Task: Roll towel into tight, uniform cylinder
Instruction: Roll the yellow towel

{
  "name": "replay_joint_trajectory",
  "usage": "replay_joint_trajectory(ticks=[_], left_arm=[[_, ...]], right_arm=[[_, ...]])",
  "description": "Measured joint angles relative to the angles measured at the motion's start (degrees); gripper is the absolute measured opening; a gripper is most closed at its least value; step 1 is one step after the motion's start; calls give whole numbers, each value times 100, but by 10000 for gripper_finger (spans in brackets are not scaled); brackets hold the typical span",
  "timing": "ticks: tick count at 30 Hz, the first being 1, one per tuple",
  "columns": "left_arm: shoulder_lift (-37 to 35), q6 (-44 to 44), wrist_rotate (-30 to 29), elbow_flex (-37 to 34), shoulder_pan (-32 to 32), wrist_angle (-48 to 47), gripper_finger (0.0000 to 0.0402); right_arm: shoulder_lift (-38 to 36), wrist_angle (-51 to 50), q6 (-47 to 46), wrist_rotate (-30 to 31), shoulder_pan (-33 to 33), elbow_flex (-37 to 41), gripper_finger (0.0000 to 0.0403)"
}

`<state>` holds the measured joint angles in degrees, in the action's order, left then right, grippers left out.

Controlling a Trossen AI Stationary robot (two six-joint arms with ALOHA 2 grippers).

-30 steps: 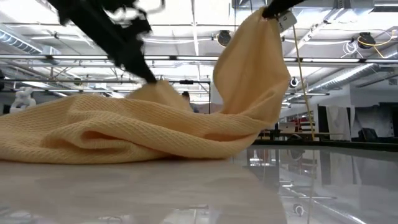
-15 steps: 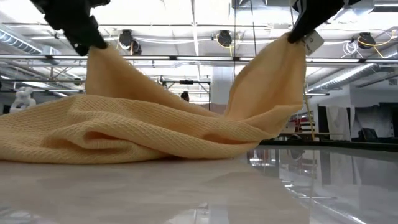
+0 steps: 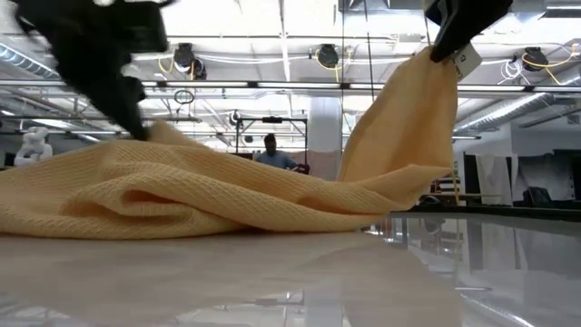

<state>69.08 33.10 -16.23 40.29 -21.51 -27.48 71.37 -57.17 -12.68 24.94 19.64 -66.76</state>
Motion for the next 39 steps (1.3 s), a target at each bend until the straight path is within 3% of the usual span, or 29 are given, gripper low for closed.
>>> replay_joint_trajectory(ticks=[3, 6, 8, 11, 13, 15, 21, 23, 33, 36, 39], left_arm=[[-146, -118, -541, 1, 328, 1, 168], [-379, -526, -207, 0, 677, 28, 168], [-577, -891, 682, 1, 823, 178, 168], [-720, -1240, 2465, 2, 827, 497, 168], [-723, -1482, 3212, 2, 751, 642, 168], [-734, -1674, 3105, 2, 691, 694, 168], [-721, -1139, 48, 4, 795, 467, 168], [-677, -877, -441, 1, 986, 347, 168], [-218, -1138, 1801, -544, 2635, 483, 178], [-199, -1303, 2324, -679, 2939, 1031, 206], [-189, -1434, 2479, -815, 3199, 1072, 250]], right_arm=[[-2, 2, 138, -122, -2, 0, 2], [-2, 2, 146, -135, -2, 0, 2], [-2, 2, 115, -136, -1, 0, 2], [-2, 2, 111, -162, 15, 0, 2], [-2, 3, 114, -191, 34, 0, 2], [-2, 11, 124, -238, 39, 0, 2], [-2, 140, 190, -239, 37, 2, 2], [-2, 197, 251, -244, 37, 2, 2], [-2, 256, 290, -257, 37, 2, 2], [-2, 256, 330, -257, 37, 2, 2], [-2, 255, 334, -257, 37, 2, 2]])
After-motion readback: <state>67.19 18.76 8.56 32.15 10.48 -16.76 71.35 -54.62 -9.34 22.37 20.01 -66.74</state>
